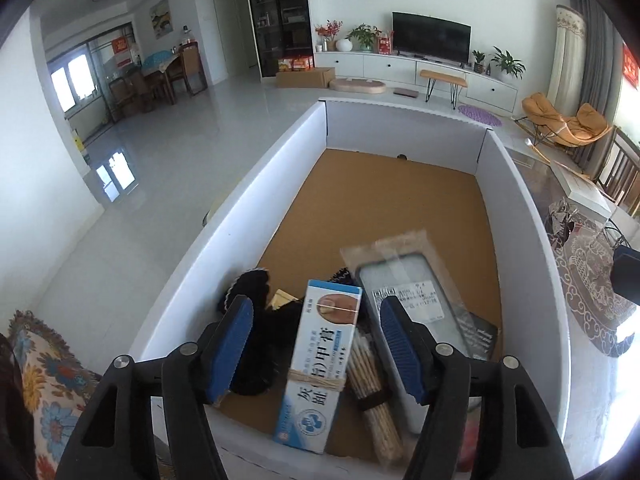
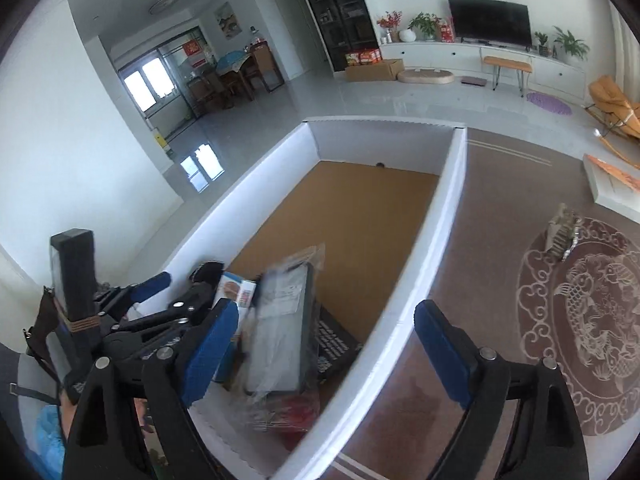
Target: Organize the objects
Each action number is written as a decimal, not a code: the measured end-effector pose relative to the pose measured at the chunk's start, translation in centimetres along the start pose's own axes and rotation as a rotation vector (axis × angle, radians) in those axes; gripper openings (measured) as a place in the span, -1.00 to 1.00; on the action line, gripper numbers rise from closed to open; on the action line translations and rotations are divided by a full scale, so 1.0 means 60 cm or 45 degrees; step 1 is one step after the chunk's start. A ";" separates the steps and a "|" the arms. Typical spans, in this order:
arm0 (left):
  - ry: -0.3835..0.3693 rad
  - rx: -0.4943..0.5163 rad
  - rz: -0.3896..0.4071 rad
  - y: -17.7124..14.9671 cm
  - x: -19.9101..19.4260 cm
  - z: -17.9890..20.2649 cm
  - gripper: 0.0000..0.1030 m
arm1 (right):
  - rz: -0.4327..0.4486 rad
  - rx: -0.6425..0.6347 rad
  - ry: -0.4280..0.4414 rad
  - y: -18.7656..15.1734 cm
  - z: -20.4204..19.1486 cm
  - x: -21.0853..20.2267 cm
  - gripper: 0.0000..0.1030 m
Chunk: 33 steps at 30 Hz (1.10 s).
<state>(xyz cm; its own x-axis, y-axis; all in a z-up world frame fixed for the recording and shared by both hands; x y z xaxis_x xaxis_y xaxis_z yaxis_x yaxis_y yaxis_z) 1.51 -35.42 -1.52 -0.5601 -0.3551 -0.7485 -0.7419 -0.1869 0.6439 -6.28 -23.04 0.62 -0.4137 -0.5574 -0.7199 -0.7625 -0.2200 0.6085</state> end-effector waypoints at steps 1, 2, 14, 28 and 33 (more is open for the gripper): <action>-0.007 0.006 0.013 0.002 -0.016 0.023 0.36 | 0.036 0.010 -0.071 -0.007 0.037 -0.013 0.82; -0.038 0.016 0.029 0.004 -0.034 0.055 0.45 | 0.069 0.027 -0.156 -0.015 0.080 -0.025 0.89; -0.552 0.461 0.059 -0.067 -0.084 0.587 1.00 | 0.065 0.418 -0.846 -0.192 0.599 -0.130 0.95; -0.280 0.587 0.072 0.002 0.099 0.719 1.00 | 0.090 0.567 -0.866 -0.207 0.706 -0.142 1.00; -0.448 0.472 -0.027 0.003 0.122 0.710 1.00 | 0.091 0.567 -0.868 -0.208 0.704 -0.140 1.00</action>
<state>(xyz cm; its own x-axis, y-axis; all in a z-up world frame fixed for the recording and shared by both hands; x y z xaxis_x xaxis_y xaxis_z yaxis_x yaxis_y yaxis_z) -18.40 0.99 -13.64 -0.5863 -0.0132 -0.8100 -0.7996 0.1695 0.5761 -14.27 18.21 -15.02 -0.5708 0.0832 -0.8168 -0.7897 0.2166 0.5739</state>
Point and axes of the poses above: each gripper's, at about its wrist camera, not at the fingertips, and x roughly the way its jaws point, z to its right, y to its top, the point moved 9 cm from there along x, roughly the way its jaws point, and after that the axes turned 7 degrees about x, right-handed, at the moved point
